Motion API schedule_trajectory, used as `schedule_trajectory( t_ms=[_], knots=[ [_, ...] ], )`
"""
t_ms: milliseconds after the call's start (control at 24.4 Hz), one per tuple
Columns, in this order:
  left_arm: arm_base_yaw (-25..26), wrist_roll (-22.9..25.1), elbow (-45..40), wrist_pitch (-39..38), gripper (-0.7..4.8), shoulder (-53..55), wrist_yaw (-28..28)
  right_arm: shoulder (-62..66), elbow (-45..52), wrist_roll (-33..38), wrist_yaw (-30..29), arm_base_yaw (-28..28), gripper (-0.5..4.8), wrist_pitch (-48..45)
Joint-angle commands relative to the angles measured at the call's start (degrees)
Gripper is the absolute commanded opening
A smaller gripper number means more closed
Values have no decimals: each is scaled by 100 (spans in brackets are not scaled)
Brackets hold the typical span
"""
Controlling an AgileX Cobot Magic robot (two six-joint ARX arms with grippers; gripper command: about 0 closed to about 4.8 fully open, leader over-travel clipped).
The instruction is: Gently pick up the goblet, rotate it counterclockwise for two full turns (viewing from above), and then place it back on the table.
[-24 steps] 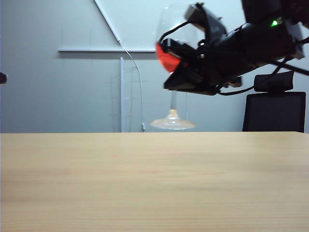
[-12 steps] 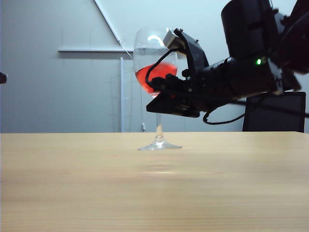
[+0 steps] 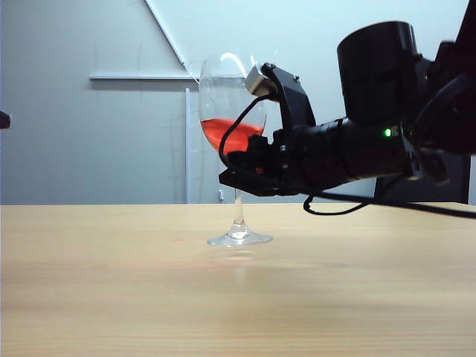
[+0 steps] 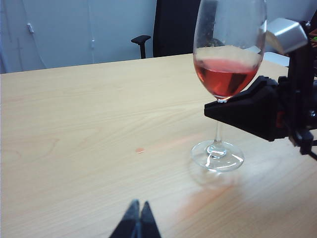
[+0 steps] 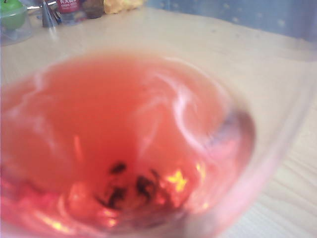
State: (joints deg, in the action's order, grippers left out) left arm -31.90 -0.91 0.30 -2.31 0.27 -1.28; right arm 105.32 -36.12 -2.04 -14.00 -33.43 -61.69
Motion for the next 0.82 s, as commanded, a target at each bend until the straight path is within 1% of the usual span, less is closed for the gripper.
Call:
schedule_trajectory(
  t_ms=[41,328,819],
  knots=[
    [4,4,22,66,-5,7,2,214,-52,-111,-31,-9,-5,-911],
    [4,4,22,66,-5,7,2,485,-55,-114,-9,-9,-5,-1244],
    [4,7,22,66,-5,7,2,498,-55,-120,52,-9,-5,-1224]
  ],
)
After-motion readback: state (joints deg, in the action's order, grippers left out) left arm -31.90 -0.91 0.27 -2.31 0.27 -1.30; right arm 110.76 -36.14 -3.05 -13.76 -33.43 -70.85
